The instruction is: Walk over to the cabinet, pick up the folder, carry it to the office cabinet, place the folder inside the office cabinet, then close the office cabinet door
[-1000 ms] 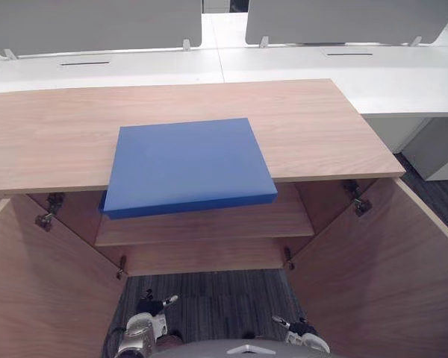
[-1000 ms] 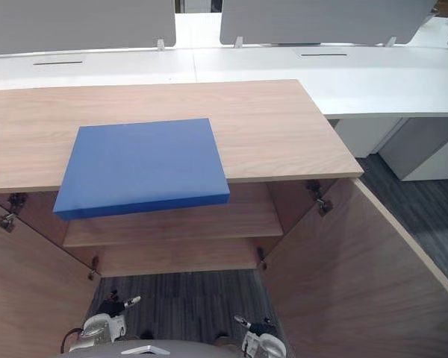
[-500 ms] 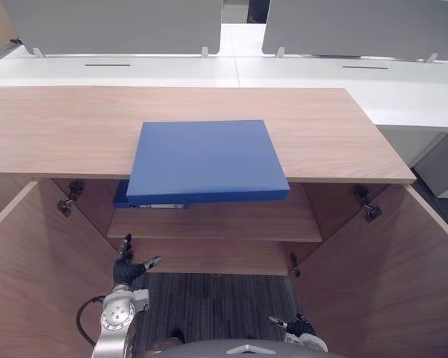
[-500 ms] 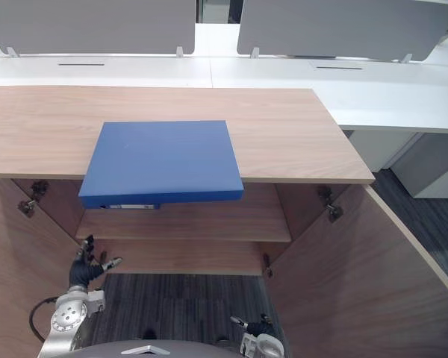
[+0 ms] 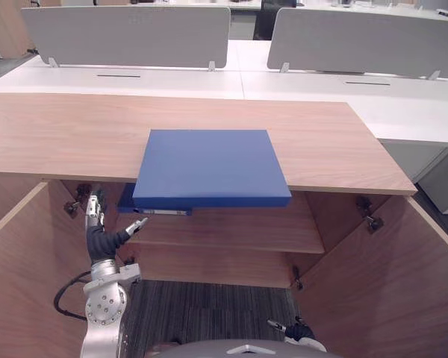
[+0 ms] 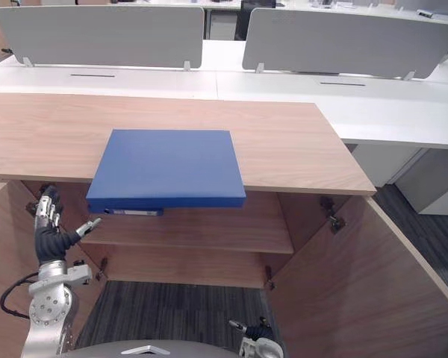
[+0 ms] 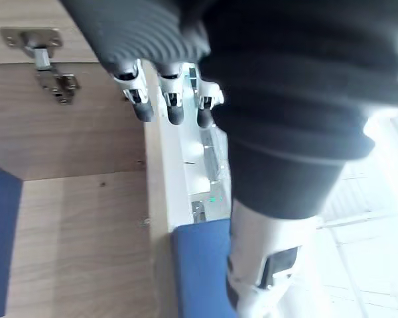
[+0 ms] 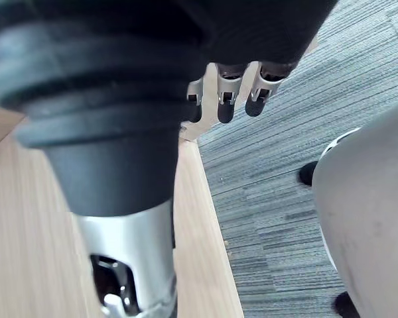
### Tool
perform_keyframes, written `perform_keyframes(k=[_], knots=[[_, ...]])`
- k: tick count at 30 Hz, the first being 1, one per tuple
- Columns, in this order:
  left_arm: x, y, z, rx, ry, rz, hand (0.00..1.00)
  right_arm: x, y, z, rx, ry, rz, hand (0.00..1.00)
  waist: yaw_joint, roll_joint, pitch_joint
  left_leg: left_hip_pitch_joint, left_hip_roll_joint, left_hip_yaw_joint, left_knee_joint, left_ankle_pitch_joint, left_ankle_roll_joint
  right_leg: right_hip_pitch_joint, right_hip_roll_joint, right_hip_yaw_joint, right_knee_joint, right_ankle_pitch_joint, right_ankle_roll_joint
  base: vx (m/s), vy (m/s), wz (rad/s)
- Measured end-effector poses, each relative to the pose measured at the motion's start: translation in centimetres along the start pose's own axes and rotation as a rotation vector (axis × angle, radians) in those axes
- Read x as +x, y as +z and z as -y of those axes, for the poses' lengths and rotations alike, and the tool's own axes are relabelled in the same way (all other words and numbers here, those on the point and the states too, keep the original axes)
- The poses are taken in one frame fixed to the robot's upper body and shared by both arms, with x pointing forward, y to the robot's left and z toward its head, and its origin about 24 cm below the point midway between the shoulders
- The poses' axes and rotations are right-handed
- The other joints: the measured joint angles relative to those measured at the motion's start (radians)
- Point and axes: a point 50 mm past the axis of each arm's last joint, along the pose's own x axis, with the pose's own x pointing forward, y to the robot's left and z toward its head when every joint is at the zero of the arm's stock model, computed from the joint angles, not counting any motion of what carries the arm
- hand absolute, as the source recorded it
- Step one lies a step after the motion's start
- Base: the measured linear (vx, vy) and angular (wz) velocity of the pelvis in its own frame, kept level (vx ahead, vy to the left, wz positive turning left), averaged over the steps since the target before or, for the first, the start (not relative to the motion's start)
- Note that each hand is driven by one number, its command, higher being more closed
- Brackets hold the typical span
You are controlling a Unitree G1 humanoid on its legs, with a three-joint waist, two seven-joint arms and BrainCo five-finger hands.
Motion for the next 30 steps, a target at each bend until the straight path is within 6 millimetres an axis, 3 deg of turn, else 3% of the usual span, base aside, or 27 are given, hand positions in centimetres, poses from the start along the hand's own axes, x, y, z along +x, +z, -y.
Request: perform_keyframes(k=[5,9,14,22,30], knots=[[0.5,2.1,-0.9,0.07,0.054,0.121,0.0,0.2,-0.1,0.1,-0.029,-0.002,-0.011,0.0,0.0,0.004,-0.008,0.003,0.002,-0.007,-0.001,0.003,0.003,0.004,0.004,0.0,0.002,-0.004,-0.002,-0.01,-0.013,0.03],[0.7,2.5,-0.9,0.162,0.011,0.171,0.0,0.3,-0.3,0.3,-0.043,-0.007,-0.024,0.0,-0.005,0.01,-0.025,0.005,0.002,-0.011,-0.001,0.003,0.003,0.007,0.006,0.002,0.001,-0.005,-0.005,0.0,-0.003,0.01],[0.7,3.1,0.1,0.291,-0.073,0.25,0.0,0.3,-0.3,0.4,-0.046,-0.006,-0.022,0.0,-0.01,0.012,-0.026,0.014,0.001,-0.015,-0.002,0.003,0.003,0.007,0.007,0.013,0.0,-0.015,-0.013,-0.03,-0.006,-0.01],[0.3,4.5,3.4,0.37,-0.271,0.399,0.0,0.5,-0.2,0.1,-0.064,0.004,-0.033,0.0,-0.037,0.012,-0.03,0.019,-0.001,-0.008,-0.001,0.003,0.002,0.003,0.009,0.034,-0.005,-0.01,-0.007,0.0,-0.001,-0.02],[-0.1,4.6,4.7,0.476,-0.424,0.489,0.0,0.8,0.7,0.5,-0.078,-0.005,-0.013,0.0,-0.05,0.026,-0.03,0.032,-0.008,-0.017,-0.006,-0.001,0.007,0.012,0.012,0.053,-0.034,0.001,-0.022,0.0,0.001,-0.09]])
